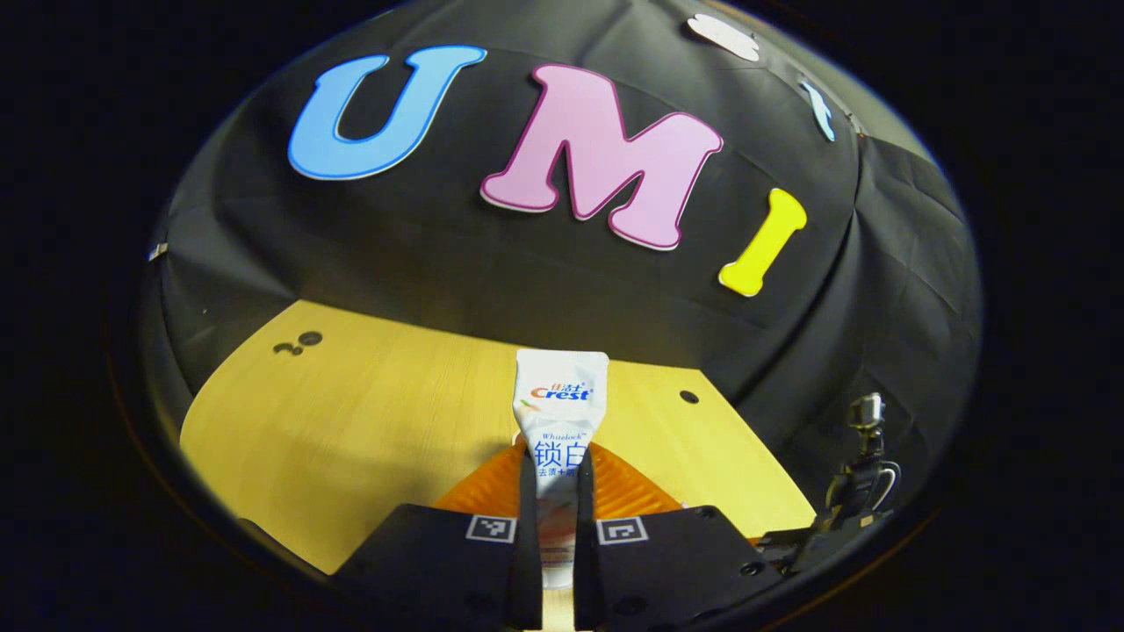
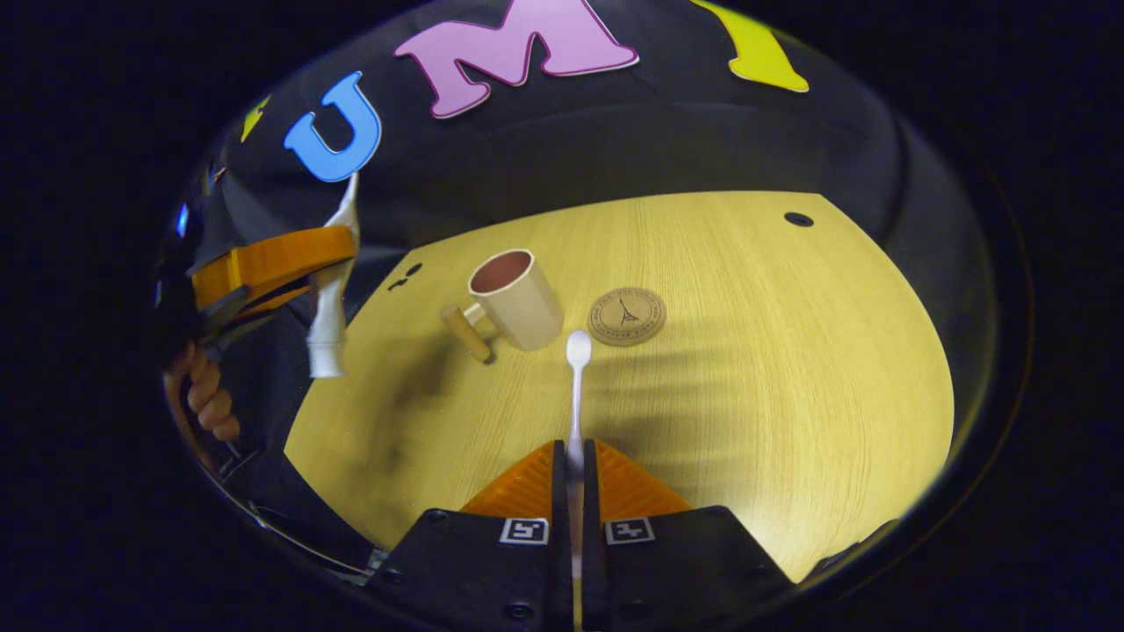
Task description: Put the toothbrush and toothpaste on the desktop into the cup, then pick up the cup and place it on the coaster on the desktop.
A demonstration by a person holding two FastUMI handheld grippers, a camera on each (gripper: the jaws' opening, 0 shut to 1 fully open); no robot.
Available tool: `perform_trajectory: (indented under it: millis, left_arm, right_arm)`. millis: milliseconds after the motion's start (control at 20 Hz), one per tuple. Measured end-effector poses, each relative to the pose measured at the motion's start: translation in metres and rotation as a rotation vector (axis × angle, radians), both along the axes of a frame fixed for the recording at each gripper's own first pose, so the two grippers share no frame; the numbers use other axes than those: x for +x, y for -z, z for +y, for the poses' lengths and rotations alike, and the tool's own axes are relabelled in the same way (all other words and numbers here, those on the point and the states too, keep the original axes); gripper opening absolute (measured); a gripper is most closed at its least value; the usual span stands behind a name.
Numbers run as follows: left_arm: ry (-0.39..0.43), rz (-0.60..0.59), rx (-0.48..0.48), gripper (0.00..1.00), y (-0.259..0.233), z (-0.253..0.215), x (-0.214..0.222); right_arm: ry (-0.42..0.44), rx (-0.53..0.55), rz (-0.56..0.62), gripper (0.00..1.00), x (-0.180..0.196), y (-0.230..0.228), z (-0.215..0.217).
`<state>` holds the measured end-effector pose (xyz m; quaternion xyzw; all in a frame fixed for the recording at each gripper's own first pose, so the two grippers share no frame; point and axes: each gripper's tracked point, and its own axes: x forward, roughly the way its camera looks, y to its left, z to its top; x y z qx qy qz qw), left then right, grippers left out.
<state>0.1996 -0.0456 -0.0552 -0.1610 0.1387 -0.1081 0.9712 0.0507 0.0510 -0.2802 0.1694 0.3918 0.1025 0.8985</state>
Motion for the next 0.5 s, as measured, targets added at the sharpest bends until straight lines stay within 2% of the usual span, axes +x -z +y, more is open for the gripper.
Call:
perform_trajectory:
  millis: [300,500]
  left_arm:
    - [0.032,-0.124,0.007,0.19,-0.033,-0.019,0.05]
    - [0.009,-0.18,-0.012,0.19,-0.039,-0.02,0.082]
  right_arm:
    - [-0.044,0.006,-0.051,0.08,-0.016,-0.025,-0.003]
    - [-0.045,0.012,-0.057,0.08,-0.025,-0.033,-0.012]
